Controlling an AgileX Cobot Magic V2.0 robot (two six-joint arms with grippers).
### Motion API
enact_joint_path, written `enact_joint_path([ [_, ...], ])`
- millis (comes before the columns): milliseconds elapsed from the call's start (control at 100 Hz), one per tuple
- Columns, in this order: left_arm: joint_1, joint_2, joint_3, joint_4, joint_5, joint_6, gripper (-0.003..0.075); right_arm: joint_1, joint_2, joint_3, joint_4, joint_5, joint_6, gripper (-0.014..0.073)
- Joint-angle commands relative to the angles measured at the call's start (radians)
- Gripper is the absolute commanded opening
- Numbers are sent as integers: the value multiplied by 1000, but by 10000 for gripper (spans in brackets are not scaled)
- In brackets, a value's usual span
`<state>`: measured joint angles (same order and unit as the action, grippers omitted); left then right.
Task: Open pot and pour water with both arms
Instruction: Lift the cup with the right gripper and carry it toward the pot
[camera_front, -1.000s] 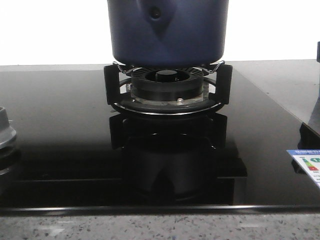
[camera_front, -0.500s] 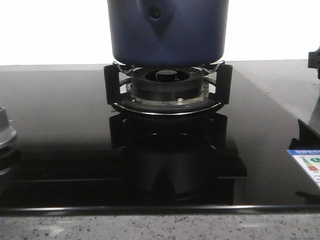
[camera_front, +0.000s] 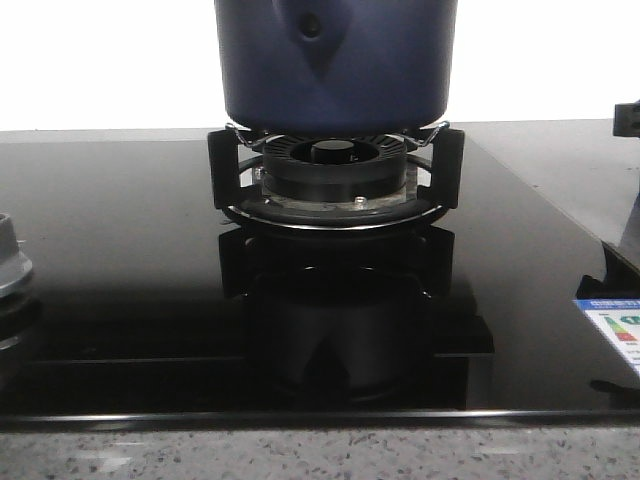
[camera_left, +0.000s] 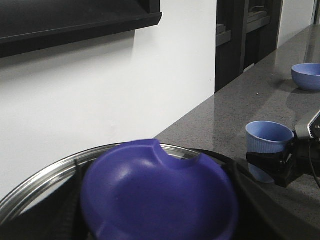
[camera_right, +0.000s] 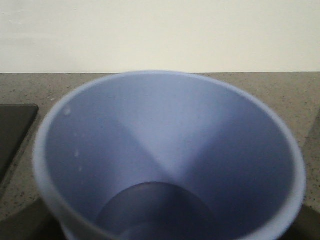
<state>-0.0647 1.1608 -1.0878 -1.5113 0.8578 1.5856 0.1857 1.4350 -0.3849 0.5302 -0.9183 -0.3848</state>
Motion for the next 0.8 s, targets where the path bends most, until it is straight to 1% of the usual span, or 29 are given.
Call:
enact_joint_path([
  [0,-8,-25,-31,-99,16,-9,253,-1,-21,-27,-28,-98,4,278],
  [230,-8,-25,-31,-99,18,-9,252,-1,-34,-27,-34,-100,4,278],
  [480,-8,-25,-31,-99,18,-9,252,-1,-152,-27,-117,-83,4,278],
  [610,-8,-25,-31,-99,18,-9,252,-1,-216,-27,-158,-46,4,278],
  [690,-8,-25,-31,-99,18,-9,252,-1,-251,-30,-206,-17,4,278],
  [790,-8,-25,-31,-99,18,-9,252,-1,-285,-52,-279,69,4,278],
])
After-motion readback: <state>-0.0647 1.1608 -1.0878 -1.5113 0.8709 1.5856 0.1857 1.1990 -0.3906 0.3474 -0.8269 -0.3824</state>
